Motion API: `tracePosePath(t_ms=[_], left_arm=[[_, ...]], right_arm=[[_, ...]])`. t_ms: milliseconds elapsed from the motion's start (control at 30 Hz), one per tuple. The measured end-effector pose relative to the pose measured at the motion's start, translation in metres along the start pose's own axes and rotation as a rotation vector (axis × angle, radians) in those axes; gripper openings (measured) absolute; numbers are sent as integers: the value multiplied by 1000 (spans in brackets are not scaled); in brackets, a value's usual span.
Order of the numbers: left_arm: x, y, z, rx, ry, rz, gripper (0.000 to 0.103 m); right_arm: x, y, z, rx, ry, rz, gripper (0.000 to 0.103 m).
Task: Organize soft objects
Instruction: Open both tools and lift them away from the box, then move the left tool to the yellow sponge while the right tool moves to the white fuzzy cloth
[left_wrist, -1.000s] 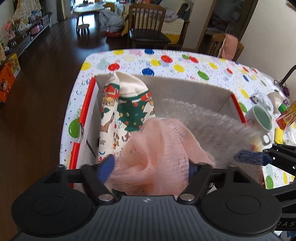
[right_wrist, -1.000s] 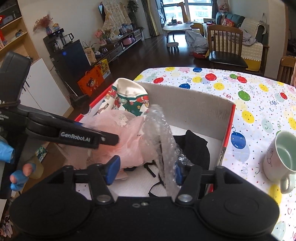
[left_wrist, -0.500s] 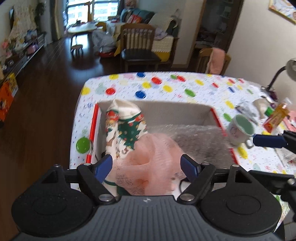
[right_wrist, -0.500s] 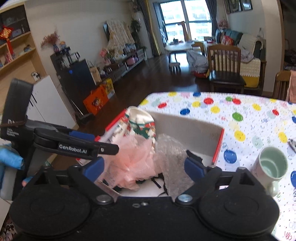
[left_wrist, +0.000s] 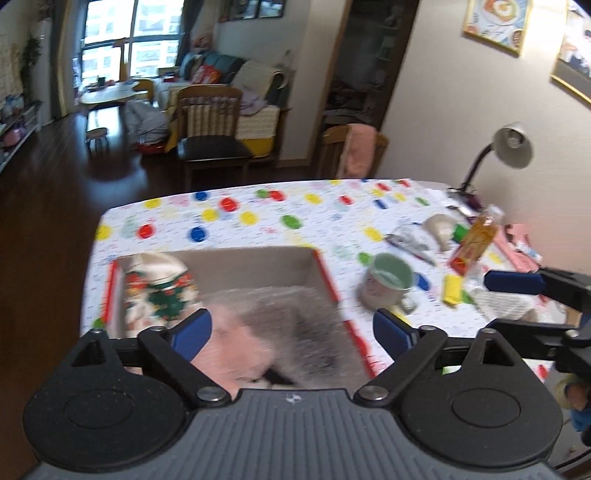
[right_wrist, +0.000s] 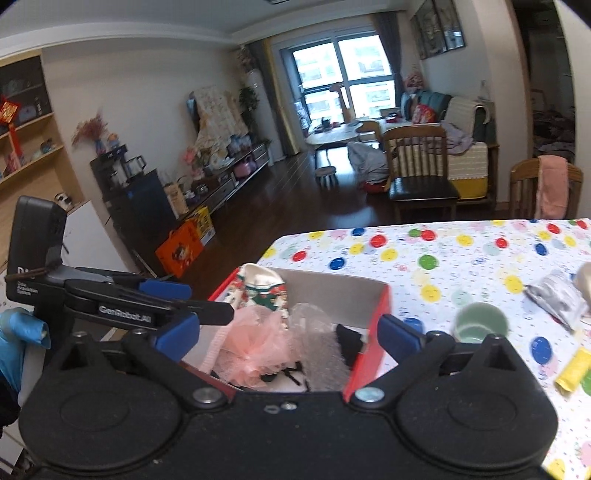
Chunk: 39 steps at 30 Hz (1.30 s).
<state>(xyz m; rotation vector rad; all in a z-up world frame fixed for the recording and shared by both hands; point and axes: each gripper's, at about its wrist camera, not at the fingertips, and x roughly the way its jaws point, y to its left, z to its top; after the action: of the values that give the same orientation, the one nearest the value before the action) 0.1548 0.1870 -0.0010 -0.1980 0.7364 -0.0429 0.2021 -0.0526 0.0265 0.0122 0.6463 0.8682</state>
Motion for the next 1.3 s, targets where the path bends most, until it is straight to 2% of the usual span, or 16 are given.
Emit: tracePosePath(t_ms=[200, 433, 600, 767, 967, 1300], left_arm=[[19, -47, 7, 18, -23, -87, 101], [58, -120, 15, 59, -35, -146, 101], [99, -182, 20, 88, -30, -156, 101], [149, -239, 20, 111, 16, -174, 101], [205, -290, 19, 146, 69, -185, 101], [278, -337, 14, 222, 142, -166, 101]], right_arm=[[-29, -45, -13, 44, -12, -58, 103], [-72, -127, -35, 91, -22, -214, 103], [-96, -195, -54, 142, -5, -328, 103], [-115, -261, -70, 188, 15, -415, 103], [-126, -317, -85, 235, 33, -457, 102], [-130, -380, -102, 291, 64, -478, 102]])
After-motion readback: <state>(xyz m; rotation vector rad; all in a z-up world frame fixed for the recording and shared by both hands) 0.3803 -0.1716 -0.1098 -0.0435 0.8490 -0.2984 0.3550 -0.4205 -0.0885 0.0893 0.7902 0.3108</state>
